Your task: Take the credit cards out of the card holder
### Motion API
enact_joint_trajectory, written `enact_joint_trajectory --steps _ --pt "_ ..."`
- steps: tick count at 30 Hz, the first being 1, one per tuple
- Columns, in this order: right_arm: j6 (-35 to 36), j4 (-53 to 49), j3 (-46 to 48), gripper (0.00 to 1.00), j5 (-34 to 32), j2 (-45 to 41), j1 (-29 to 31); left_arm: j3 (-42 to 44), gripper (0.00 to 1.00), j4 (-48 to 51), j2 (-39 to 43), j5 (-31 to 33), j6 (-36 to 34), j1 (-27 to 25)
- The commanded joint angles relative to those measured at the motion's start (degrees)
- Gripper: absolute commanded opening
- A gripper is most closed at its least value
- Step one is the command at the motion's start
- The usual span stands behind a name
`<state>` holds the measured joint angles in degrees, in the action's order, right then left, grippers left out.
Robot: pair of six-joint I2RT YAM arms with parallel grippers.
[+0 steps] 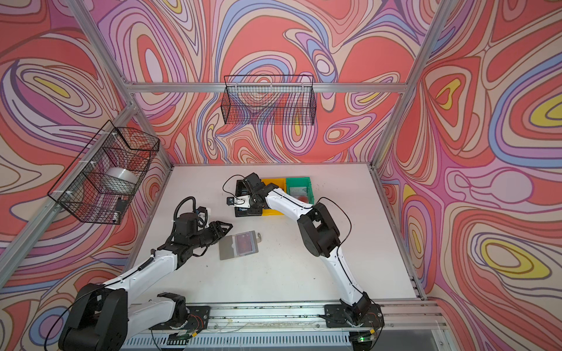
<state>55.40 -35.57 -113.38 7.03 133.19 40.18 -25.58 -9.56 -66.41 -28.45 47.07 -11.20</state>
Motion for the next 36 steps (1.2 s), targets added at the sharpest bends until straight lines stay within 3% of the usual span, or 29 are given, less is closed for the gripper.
enact_joint_trajectory --steps 1,7,19,23,28,30,33,36 --pt "0.58 -0.56 -1.10 0.17 -1.45 0.58 -0.28 0.84 0.42 1.14 0.69 0.65 -0.79 0.30" --pt "0.96 2.71 -1.59 0.32 -3.23 1.08 -0.36 0.85 0.42 0.93 0.13 0.50 -0.60 0.30" --pt "2.93 7.08 -7.12 0.38 -6.74 5.27 -1.51 1.32 0.42 1.60 0.91 0.76 -0.91 0.38" --pt "0.02 9.17 -6.23 0.39 -7.35 3.71 -1.68 1.04 0.42 2.01 0.71 0.88 -0.97 0.38" --pt "-8.93 11.74 1.74 0.41 -3.59 -5.40 -1.73 1.69 0.42 1.73 -0.62 -0.32 -0.25 0.43" --pt "-13.30 10.65 5.81 0.39 0.52 -9.79 -1.78 2.66 0.42 1.38 -1.07 -0.45 0.45 0.39" --pt "-19.90 7.60 10.84 0.23 6.71 -15.00 -1.76 3.35 0.40 2.15 -1.17 -0.21 1.00 0.44" --pt "-27.25 5.05 15.16 0.13 11.22 -18.16 -1.69 1.79 0.31 6.19 -0.88 -0.41 -0.07 0.44"
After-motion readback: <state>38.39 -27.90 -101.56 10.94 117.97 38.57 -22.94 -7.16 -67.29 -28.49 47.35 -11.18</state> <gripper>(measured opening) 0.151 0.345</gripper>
